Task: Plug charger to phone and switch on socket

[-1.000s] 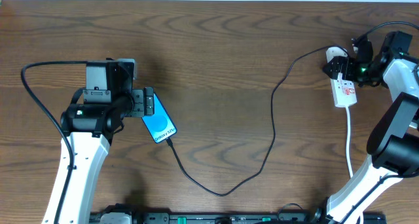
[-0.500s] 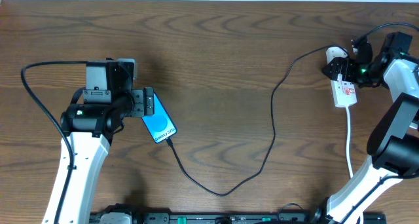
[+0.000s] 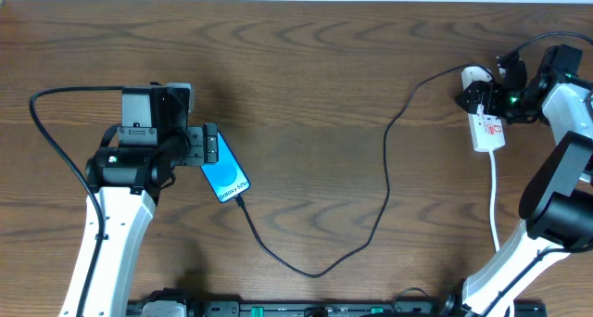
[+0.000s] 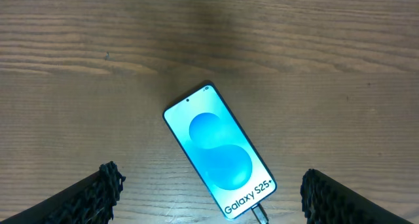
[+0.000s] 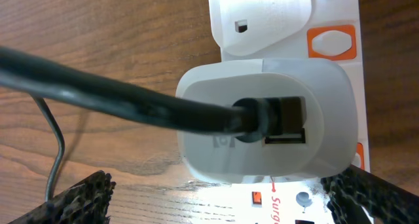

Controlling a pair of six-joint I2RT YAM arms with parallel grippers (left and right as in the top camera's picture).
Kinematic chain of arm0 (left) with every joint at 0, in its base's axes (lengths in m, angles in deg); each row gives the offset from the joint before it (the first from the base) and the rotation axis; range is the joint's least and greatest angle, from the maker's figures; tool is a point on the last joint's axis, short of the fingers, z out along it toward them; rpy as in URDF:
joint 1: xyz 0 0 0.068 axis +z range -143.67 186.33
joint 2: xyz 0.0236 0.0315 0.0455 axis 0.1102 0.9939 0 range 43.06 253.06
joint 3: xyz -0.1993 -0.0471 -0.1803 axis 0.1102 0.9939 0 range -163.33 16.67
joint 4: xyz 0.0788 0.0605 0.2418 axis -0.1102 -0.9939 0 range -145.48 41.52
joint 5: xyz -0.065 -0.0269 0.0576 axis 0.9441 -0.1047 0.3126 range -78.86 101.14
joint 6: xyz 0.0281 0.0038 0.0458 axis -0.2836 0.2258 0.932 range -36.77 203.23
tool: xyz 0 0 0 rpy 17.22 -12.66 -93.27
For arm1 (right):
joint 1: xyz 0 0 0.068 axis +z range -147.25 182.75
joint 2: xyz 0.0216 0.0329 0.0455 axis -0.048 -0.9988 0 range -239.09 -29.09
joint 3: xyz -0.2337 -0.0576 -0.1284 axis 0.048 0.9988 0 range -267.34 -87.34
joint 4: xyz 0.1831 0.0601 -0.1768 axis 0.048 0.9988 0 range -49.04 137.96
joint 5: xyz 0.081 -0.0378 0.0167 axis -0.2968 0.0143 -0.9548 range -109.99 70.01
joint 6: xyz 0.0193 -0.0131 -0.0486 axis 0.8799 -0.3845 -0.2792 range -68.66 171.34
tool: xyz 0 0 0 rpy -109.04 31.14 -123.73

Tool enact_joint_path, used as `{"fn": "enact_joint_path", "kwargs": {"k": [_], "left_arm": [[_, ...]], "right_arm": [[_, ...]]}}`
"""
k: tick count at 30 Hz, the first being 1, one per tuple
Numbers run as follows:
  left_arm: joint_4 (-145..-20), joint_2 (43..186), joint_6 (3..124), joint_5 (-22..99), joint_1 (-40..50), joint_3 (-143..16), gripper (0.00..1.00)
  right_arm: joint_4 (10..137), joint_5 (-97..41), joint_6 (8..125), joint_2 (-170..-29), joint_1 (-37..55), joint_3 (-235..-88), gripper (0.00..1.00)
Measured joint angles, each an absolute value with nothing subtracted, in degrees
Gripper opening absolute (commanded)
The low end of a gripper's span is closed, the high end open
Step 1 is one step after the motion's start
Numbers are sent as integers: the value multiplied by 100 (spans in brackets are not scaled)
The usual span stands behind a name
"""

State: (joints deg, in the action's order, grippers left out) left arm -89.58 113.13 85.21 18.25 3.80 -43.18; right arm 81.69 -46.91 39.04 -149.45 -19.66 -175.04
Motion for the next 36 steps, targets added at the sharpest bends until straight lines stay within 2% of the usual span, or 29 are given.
{"fn": "enact_joint_path", "kwargs": {"k": [14, 27, 36], "left_arm": [[-8958, 11313, 8521, 1825, 380, -4316, 90], [-8958, 11313, 8519, 1825, 380, -4316, 90], [-8956, 11313, 8521, 1825, 380, -4316, 90]], "right_arm": [[8845, -4605, 4149, -14680, -2108, -17519, 99], [9301, -3683, 4276, -12374, -2145, -17495, 99], [9548, -2990, 4602, -11773, -2145, -17497, 99]]}}
